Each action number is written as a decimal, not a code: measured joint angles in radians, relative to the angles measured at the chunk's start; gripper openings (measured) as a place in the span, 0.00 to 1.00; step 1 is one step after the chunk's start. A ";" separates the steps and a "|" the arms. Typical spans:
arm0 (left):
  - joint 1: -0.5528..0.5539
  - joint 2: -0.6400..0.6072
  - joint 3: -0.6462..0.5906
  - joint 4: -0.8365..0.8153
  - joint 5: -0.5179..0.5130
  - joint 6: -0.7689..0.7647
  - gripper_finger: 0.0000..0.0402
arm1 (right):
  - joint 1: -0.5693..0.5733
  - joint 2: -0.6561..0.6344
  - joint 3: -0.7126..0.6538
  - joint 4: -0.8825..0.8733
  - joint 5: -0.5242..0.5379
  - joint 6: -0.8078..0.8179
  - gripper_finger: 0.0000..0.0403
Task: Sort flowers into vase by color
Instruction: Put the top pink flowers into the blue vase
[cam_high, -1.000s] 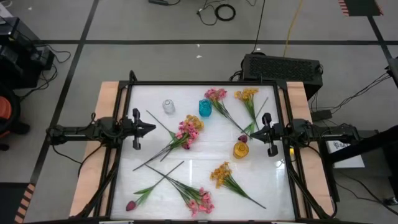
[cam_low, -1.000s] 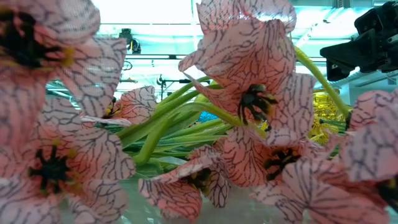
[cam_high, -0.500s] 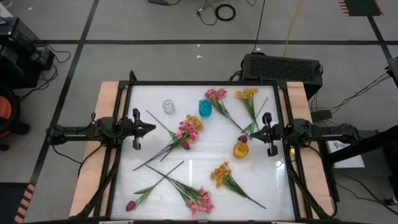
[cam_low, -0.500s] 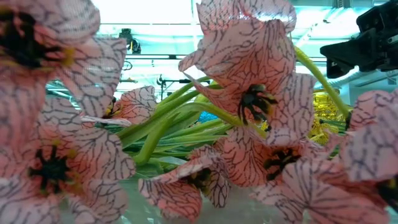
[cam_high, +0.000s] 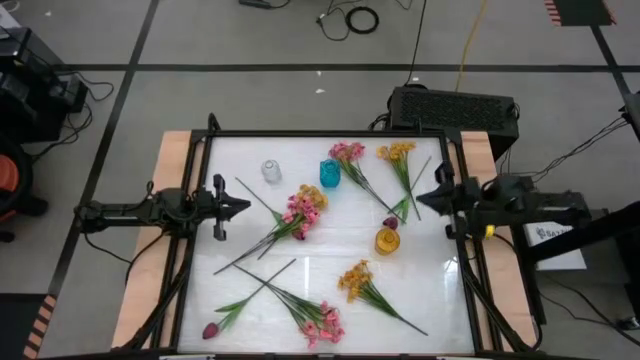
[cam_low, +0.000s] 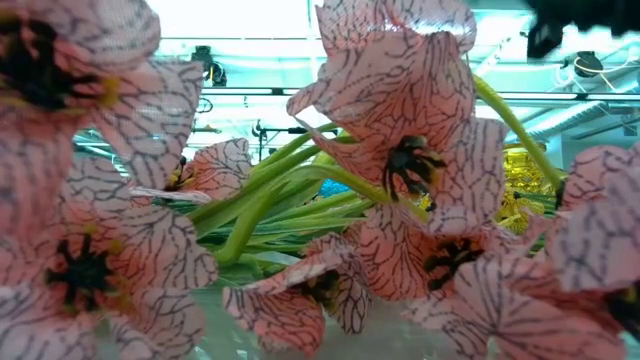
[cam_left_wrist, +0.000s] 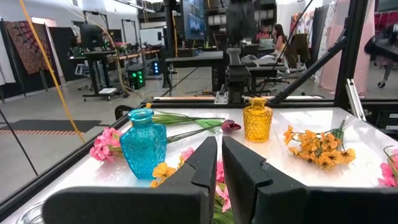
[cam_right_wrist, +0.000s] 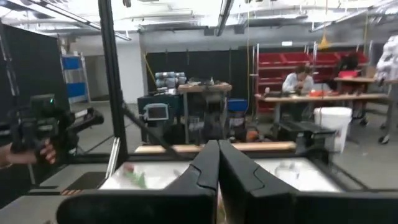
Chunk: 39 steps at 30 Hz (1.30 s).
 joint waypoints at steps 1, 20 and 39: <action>0.000 0.000 0.000 0.001 0.000 0.000 0.09 | 0.000 0.050 0.075 -0.032 0.016 -0.004 0.00; 0.000 0.000 0.000 0.002 0.000 0.000 0.09 | 0.000 0.749 0.723 -0.293 0.087 -0.116 0.00; 0.000 0.000 0.001 0.023 -0.076 -0.016 0.09 | -0.036 0.879 0.138 0.435 0.138 0.027 0.00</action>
